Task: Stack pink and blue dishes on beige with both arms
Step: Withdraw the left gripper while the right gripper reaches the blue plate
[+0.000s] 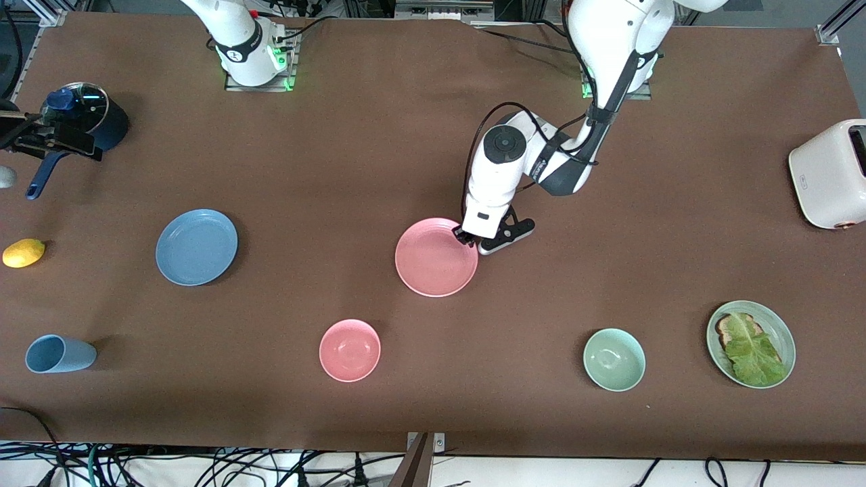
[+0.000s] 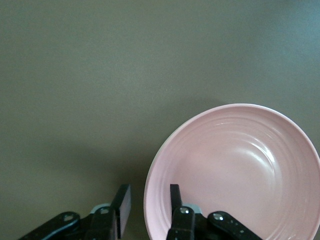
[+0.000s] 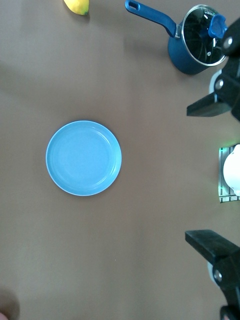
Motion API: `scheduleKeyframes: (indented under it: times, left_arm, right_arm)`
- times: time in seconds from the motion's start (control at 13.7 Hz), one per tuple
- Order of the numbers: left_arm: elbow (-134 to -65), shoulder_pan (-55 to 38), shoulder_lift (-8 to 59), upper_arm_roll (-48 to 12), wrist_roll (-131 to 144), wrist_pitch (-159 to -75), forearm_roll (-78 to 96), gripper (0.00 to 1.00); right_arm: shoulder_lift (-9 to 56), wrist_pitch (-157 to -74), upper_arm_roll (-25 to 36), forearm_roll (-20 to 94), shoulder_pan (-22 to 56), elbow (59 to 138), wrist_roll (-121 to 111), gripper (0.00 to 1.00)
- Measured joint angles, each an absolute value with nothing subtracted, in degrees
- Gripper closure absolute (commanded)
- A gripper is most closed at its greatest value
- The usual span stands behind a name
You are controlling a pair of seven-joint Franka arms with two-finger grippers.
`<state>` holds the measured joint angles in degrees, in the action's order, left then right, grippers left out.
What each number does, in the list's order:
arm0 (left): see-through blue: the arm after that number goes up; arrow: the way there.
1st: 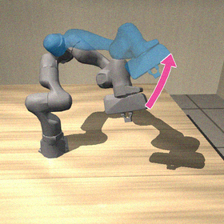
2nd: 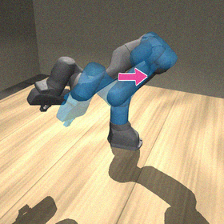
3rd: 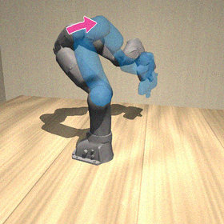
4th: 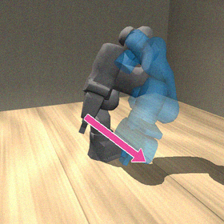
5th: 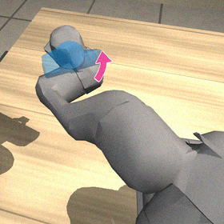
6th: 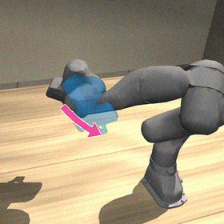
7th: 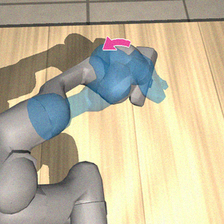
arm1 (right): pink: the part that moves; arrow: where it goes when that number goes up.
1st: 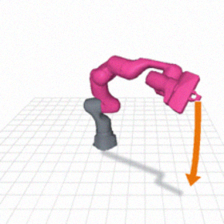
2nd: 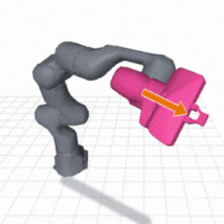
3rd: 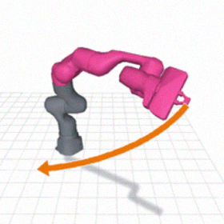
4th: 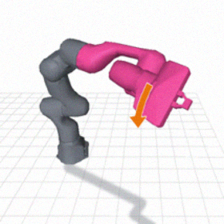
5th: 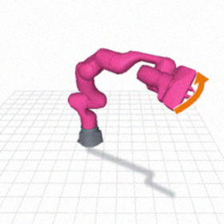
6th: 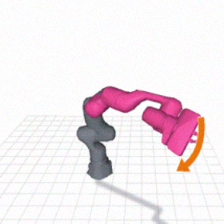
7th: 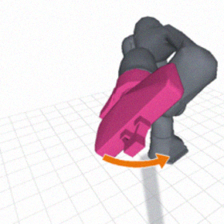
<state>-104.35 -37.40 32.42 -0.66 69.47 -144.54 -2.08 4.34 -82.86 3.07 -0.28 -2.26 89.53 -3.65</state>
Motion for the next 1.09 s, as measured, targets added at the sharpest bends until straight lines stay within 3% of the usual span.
scheduleKeyframes:
  times: [0.15,0.29,0.58,1.09]
  left_arm:
    - [-104.2,-37.5,32.6,-0.3,69.4,-144.5,-2.1,0.09]
    - [-103.4,-37.5,32.4,1.7,65.3,-143.7,-2.4,0.09]
    - [-101.8,-34.5,27.8,5.7,46.5,-133.5,-2.3,0.05]
    - [-101.7,-20.5,17.5,6.2,14.3,-120.4,-2.3,0.02]
  right_arm:
    - [5.7,-82.9,3.2,-0.3,-2.3,90.1,-3.6,0.0]
    - [6.7,-83.0,3.3,-0.3,-2.4,90.5,-3.6,0.0]
    - [11.0,-84.3,3.3,-0.3,-2.4,92.8,-3.6,0.0]
    - [24.2,-104.2,3.6,-0.1,-7.6,98.6,-5.8,0.0]
